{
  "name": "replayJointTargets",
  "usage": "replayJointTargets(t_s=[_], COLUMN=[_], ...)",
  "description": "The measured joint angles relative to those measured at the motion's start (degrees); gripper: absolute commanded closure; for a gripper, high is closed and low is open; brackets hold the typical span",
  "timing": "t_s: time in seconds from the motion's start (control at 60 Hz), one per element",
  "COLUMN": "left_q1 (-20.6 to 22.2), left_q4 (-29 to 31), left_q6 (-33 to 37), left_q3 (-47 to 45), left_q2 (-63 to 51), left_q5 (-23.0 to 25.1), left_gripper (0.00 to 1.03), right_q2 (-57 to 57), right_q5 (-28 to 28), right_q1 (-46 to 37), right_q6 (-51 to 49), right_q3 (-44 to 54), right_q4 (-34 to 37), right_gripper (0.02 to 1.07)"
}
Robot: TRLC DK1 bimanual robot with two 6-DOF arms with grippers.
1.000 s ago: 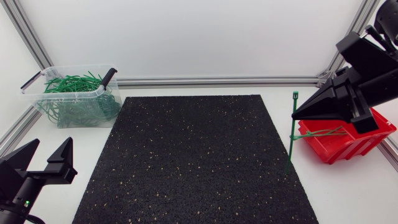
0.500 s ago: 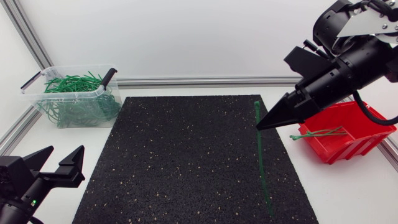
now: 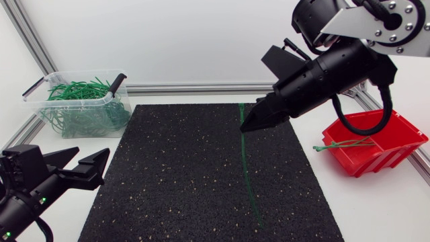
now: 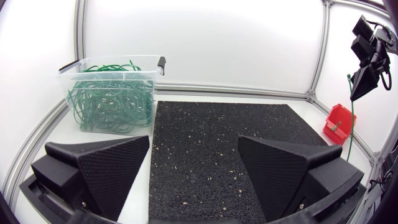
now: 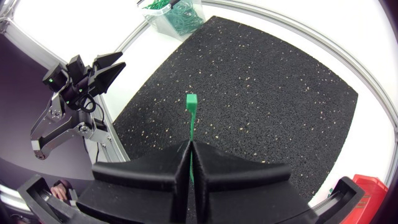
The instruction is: Take a green cable tie from the red box, thread the tail through the head to close it, then place it in the transparent bin on the left.
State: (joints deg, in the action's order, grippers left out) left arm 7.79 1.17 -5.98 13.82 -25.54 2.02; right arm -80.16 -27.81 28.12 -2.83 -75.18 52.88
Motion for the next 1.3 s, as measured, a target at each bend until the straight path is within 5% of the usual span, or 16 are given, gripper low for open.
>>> replayJointTargets(t_s=[0.6,0.933,1.3], left_q1=[36.3,44.3,47.3], left_q4=[-3.6,-8.0,-14.9], left_q6=[-3.6,-4.5,-2.4], left_q3=[17.3,22.7,23.8], left_q2=[-27.0,-35.3,-42.7], left_q5=[-25.9,-30.9,-34.8], left_gripper=[0.04,0.04,0.05], right_q2=[-10.4,-16.0,-21.2], right_q5=[16.1,17.2,18.3], right_q1=[8.5,8.5,8.7], right_q6=[22.4,31.8,37.4], right_q3=[-13.5,-21.3,-29.4], right_q4=[-5.1,-2.8,3.4], right_gripper=[1.01,1.01,1.01])
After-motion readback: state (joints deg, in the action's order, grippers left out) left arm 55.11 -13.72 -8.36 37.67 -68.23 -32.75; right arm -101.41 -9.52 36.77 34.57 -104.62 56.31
